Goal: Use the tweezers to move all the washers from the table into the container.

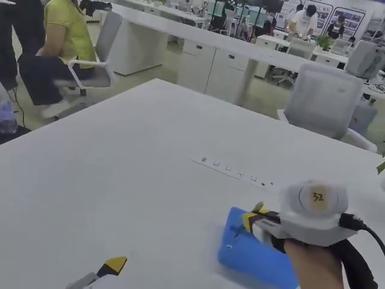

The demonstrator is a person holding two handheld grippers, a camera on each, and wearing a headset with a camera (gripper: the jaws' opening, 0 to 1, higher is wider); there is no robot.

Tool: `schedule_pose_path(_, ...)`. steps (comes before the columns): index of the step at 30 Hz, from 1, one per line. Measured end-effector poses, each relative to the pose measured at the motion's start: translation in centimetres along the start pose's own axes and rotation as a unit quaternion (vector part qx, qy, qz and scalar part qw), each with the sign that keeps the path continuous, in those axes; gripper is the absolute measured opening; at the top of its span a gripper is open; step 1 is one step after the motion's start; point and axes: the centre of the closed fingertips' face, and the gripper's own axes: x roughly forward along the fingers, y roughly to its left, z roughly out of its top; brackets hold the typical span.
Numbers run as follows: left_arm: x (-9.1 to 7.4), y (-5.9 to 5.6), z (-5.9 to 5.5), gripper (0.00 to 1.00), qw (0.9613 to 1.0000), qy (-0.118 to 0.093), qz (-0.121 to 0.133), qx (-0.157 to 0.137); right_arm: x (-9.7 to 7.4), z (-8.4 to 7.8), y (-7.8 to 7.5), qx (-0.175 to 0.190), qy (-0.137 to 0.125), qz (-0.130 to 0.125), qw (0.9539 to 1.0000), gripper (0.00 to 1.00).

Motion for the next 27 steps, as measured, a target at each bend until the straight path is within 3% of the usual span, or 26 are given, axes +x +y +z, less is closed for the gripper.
schedule_pose_path(5, -0.1, 0.0, 0.1, 0.96, 1.0000, -0.003, 0.000, -0.001, -2.7, 0.5, 1.1, 0.005, -0.023, 0.004, 0.9997, 0.02)
schedule_pose_path(11, -0.1, 0.0, 0.3, 0.95, 1.0000, -0.005, 0.002, -0.003, -4.5, 0.2, 2.3, 0.015, -0.034, 0.012, 0.9992, 0.03)
schedule_pose_path(15, -0.2, 0.1, 0.3, 0.96, 1.0000, -0.006, 0.004, -0.003, -5.1, -0.7, 3.2, 0.017, -0.030, 0.015, 0.9993, 0.03)
schedule_pose_path(21, -0.9, 0.8, 1.5, 0.96, 0.9988, -0.042, 0.013, -0.019, -5.4, -3.5, 4.4, 0.028, -0.008, 0.021, 0.9993, 0.03)
schedule_pose_path(27, -0.9, 0.9, 1.5, 0.96, 0.9986, -0.043, 0.012, -0.029, -5.5, -5.8, 4.3, 0.049, 0.010, 0.017, 0.9986, 0.03)
